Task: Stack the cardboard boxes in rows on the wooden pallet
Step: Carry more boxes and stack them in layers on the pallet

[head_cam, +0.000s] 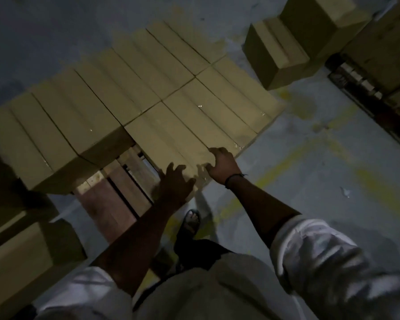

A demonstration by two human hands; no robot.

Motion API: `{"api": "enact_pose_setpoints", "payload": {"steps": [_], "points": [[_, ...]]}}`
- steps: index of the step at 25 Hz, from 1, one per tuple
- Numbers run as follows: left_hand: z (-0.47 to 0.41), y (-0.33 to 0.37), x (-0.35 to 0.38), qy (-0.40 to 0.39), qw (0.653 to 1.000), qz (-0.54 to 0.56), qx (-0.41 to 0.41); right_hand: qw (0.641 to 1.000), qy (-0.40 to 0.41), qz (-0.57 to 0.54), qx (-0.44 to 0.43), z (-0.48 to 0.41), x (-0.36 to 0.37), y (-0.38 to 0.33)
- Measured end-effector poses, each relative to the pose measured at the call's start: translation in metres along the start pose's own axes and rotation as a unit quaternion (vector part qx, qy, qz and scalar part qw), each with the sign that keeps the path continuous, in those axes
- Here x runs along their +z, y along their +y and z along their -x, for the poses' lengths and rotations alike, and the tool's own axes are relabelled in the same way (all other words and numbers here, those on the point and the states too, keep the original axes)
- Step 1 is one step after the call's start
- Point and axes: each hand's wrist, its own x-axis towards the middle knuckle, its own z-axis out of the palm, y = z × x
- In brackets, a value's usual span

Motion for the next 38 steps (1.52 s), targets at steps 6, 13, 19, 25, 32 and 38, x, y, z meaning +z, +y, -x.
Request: {"api": "enact_pose_setpoints", "payload": {"steps": [6, 13, 19, 25, 32, 38], "points": [[0.035, 0.081, -0.019, 0.082, 0.994, 0.038, 0.056, 0.991, 0.109, 0.018, -0.072, 0.062, -0.085, 0.03], [0.012, 0.239, -0.006, 0.134, 0.986, 0.045, 0.094, 0.978, 0.18, -0.002, -0.106, 0.039, -0.224, 0.123], [-0.003, 0.435, 0.053, 0.145, 0.973, 0.093, 0.151, 0.972, 0.221, -0.019, -0.071, 0.04, -0.361, 0.279], [-0.044, 0.547, 0.103, 0.09, 0.978, 0.091, 0.164, 0.975, 0.221, -0.02, 0.006, 0.022, -0.444, 0.384], [-0.164, 0.621, 0.117, 0.054, 0.984, 0.068, 0.156, 0.98, 0.196, -0.027, 0.017, -0.08, -0.506, 0.439], [-0.3, 0.713, 0.104, 0.02, 0.984, 0.073, 0.159, 0.981, 0.191, -0.019, 0.04, -0.207, -0.594, 0.472]]}}
